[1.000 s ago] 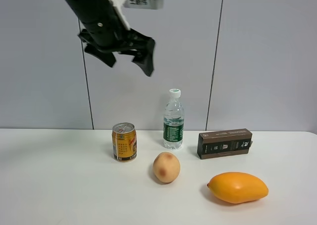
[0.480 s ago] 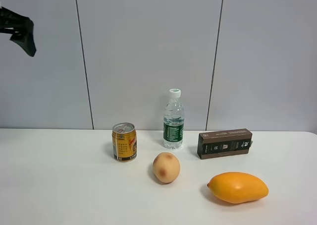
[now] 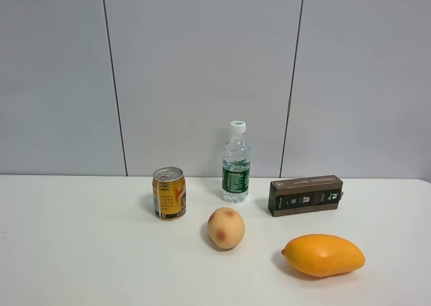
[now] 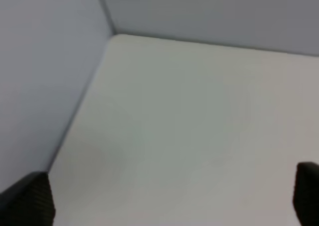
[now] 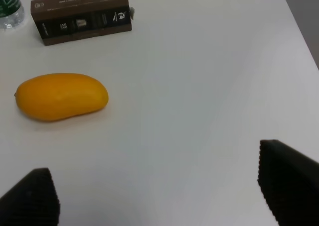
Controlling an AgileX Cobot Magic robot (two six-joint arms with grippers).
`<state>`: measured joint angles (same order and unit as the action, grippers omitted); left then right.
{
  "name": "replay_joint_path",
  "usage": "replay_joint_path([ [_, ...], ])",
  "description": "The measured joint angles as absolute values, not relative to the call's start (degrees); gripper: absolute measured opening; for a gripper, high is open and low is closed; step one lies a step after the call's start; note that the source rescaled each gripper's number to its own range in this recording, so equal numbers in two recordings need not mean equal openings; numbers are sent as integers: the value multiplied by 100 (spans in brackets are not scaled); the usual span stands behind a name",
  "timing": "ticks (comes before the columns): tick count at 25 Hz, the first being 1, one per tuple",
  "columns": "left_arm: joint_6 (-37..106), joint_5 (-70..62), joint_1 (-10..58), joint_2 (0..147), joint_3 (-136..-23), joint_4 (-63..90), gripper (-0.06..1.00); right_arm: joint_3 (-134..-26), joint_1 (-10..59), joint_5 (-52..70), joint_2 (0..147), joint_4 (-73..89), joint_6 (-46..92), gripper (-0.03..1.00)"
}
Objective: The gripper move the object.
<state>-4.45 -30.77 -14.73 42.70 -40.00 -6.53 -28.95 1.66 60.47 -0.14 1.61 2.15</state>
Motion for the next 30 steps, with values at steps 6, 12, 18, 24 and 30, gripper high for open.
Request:
replay_joint_path([
  [6, -445, -4134, -1598, 1847, -3360, -317, 100, -2895, 166, 6047, -14, 161, 215, 100],
  [12, -404, -4976, -1598, 748, -2976, -99, 100, -2895, 166, 6047, -14, 161, 215, 100],
  [18, -399, -4970, -1598, 334, -2957, 354, 100, -2895, 166, 6047, -14, 161, 215, 100],
  [24, -140, -5021, -1598, -7, -2950, 635, 100, -2895, 166, 6047, -14, 161, 215, 100],
  [30, 436, -5138, -1579, -35, -2950, 1029, 100, -2895, 166, 6047, -14, 161, 215, 100],
])
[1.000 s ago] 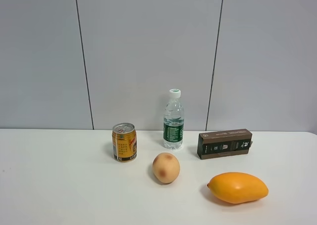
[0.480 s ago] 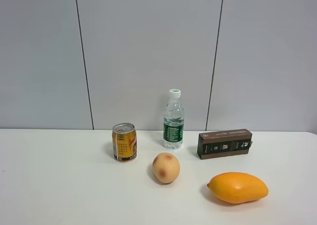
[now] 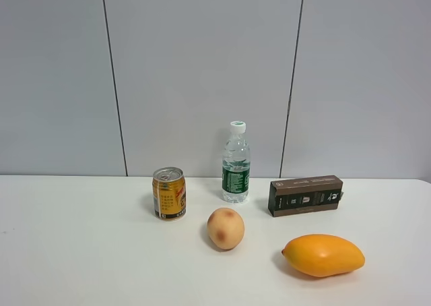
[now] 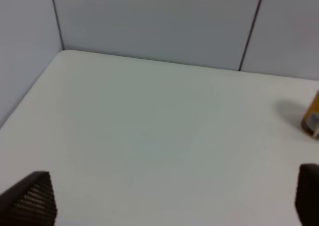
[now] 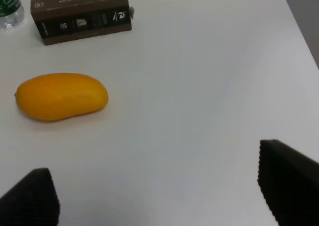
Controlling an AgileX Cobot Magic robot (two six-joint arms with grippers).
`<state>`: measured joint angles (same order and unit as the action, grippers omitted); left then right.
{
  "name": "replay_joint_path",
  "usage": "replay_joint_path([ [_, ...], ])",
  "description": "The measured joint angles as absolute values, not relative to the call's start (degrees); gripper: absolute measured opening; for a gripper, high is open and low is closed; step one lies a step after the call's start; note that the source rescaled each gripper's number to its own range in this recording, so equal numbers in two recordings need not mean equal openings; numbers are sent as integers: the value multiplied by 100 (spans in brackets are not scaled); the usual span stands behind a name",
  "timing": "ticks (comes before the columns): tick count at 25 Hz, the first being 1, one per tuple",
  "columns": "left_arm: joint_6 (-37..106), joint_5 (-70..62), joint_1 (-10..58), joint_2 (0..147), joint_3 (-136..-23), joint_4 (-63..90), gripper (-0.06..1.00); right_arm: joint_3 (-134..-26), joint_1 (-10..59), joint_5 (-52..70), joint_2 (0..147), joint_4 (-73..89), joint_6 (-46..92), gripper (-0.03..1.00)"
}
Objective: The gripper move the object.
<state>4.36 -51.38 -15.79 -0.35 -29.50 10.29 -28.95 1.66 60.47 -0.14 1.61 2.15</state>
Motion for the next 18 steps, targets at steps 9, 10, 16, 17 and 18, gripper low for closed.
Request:
replay_joint_path([
  [9, 802, -5974, -1544, -35, -2961, 1071, 100, -2895, 166, 6047, -14, 161, 215, 100],
  [10, 849, -6016, -1544, -35, -2941, 1071, 100, -2895, 166, 6047, -14, 161, 215, 100],
  [16, 932, -6069, -1544, -35, -2922, 1082, 100, -2895, 166, 6047, -14, 161, 215, 100],
  [17, 932, -6069, -1544, -35, -2922, 1088, 100, -2895, 166, 6047, -14, 161, 215, 100],
  [18, 932, -6069, -1533, -35, -2922, 1088, 100, -2895, 166, 6047, -14, 161, 215, 100],
])
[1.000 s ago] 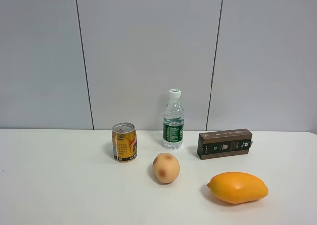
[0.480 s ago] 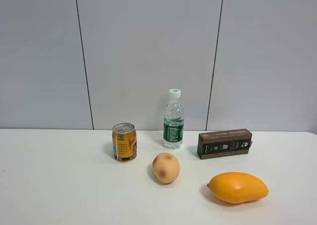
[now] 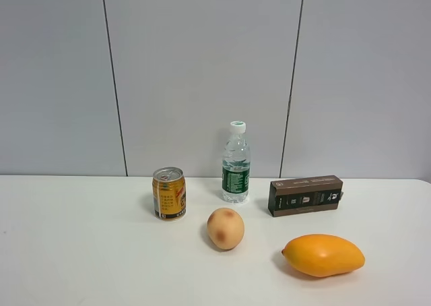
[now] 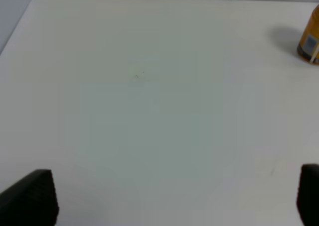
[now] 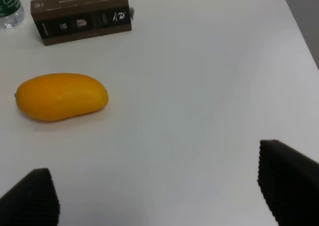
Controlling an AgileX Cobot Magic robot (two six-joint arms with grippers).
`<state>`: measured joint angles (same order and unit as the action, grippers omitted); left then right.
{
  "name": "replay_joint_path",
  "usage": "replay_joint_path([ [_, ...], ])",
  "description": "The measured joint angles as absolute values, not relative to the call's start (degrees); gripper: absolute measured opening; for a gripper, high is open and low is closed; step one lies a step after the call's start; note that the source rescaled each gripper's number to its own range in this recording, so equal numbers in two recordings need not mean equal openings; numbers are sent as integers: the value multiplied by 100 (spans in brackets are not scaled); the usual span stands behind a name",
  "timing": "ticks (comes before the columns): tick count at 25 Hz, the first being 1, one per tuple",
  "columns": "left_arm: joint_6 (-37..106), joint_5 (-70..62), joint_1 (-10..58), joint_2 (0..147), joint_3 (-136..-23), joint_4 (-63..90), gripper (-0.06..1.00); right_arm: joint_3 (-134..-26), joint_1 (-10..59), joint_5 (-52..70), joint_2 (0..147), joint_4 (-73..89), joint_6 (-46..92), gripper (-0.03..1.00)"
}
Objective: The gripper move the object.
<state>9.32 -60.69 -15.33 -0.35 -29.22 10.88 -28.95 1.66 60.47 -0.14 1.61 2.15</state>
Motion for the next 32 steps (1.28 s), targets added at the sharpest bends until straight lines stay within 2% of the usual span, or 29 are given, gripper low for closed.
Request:
replay_joint_path([
  [7, 949, -6069, -906, -35, -2922, 1095, 100, -2895, 166, 6047, -14, 161, 215, 100],
  [32, 933, -6069, -893, -35, -2922, 1066, 100, -2895, 166, 6047, -14, 161, 215, 100],
])
